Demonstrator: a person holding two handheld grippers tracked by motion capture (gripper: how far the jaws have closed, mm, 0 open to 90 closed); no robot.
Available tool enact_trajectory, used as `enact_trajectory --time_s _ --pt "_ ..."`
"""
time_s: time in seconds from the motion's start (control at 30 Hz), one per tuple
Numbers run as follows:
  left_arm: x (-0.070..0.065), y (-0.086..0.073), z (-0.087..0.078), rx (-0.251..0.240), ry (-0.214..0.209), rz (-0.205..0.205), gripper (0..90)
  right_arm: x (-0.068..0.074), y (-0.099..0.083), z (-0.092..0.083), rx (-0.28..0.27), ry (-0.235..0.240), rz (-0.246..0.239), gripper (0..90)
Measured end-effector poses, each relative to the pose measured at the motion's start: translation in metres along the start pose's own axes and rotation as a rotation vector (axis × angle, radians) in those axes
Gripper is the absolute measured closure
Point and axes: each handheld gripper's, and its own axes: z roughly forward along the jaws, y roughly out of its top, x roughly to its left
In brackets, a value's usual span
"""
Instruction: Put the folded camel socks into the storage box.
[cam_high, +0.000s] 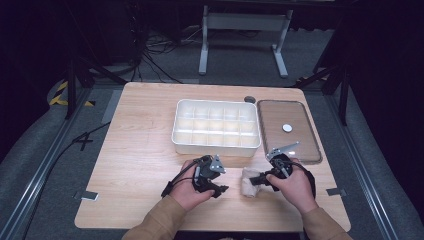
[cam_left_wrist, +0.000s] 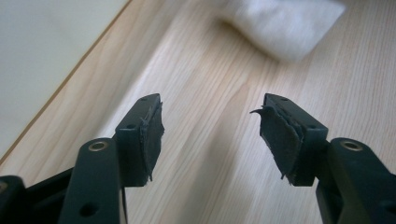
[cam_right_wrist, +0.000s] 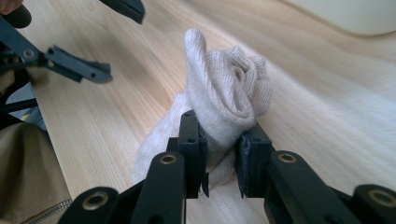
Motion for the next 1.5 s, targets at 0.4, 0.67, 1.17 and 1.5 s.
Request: enact_trajectory --time_s 0.4,0.67,1.17,1.5 --pt "0.017 -0.028 -0.031 -0.046 0.053 -0.113 39.5 -0.002 0.013 -0.027 -0.023 -0.066 -0.048 74.3" --pt "0.022 -0.032 -0.039 -0.075 0.067 -0.140 38.5 0.000 0.023 -0.038 -0.036 -0.081 -0.073 74.1" --pt "0.028 -0.045 -0.056 -0.103 0.118 -0.190 38.1 0.000 0.048 -0.059 -0.068 -0.118 -0.140 74.0" --pt "0.028 -0.067 -0.072 -0.114 0.180 -0.260 38.1 -0.005 0.076 -0.068 -0.069 -0.165 -0.196 73.9"
